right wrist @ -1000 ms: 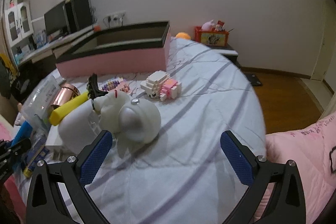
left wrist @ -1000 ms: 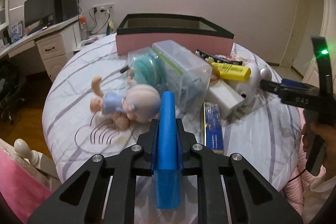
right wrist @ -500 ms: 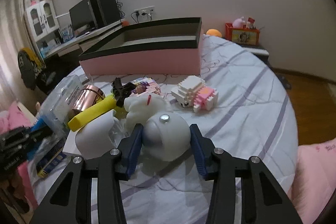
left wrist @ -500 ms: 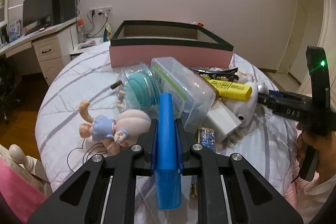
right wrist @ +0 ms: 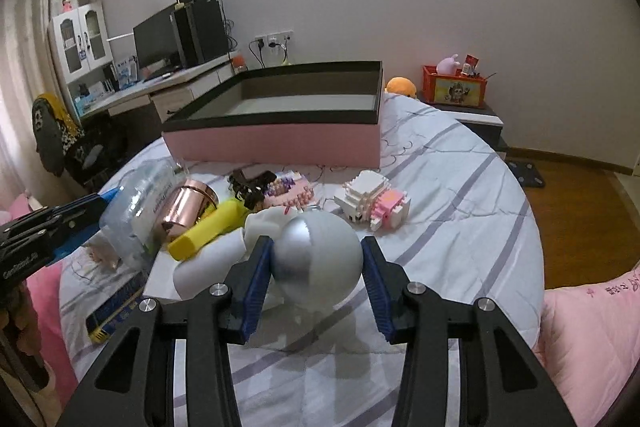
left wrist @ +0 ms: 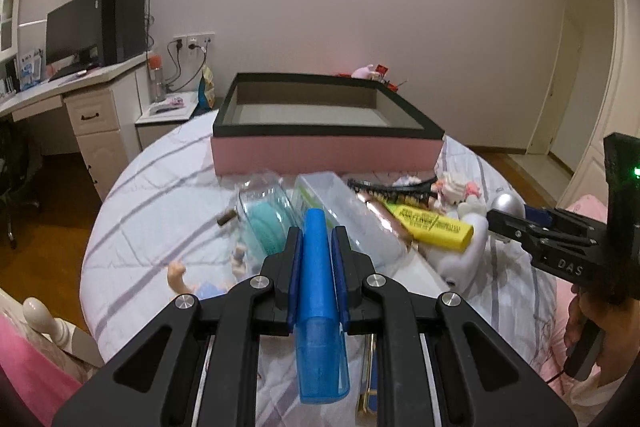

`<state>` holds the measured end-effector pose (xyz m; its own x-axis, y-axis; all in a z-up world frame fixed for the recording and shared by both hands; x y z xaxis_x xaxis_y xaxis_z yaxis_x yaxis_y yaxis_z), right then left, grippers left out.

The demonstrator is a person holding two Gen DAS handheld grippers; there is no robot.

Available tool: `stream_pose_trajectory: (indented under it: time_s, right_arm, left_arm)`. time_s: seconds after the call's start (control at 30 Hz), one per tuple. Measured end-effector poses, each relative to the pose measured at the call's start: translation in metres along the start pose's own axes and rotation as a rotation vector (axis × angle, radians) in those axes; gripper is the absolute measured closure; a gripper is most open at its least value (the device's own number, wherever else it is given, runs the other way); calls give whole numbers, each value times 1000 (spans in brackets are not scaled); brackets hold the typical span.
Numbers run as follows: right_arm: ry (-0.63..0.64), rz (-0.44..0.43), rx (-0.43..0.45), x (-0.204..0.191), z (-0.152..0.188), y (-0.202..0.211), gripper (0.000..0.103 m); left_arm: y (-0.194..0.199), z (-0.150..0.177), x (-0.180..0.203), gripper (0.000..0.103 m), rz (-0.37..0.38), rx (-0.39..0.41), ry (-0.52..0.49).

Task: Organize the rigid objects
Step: 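Grasp the blue marker with the left gripper while the right gripper grasps the silver ball toy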

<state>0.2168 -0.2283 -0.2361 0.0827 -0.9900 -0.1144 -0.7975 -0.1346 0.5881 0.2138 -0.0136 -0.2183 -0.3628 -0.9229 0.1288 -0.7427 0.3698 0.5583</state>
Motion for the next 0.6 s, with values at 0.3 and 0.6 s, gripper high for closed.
stream_pose_trajectory:
  time_s: [0.3, 0.6]
  right_arm:
    - [26, 10, 53, 3, -31, 5, 58]
    - [75, 3, 95, -4, -81, -12, 58]
  left_arm:
    - [-3, -42, 16, 88, 21, 48, -55]
    - [-28, -94, 26, 89, 48, 67, -102]
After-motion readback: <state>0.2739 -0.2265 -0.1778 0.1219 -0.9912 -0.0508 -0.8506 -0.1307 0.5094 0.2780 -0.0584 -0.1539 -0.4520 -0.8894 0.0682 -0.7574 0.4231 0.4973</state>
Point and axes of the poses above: each gripper's, at about its wrist camera, not at the fingertips, and y roughly against the way its jaws point, x to its right, z to its underside, the point moved 4 cm from there along -y, roughly the way its jaws point, and after that the axes turned 2 degrees about z, right-handed, at the moved point
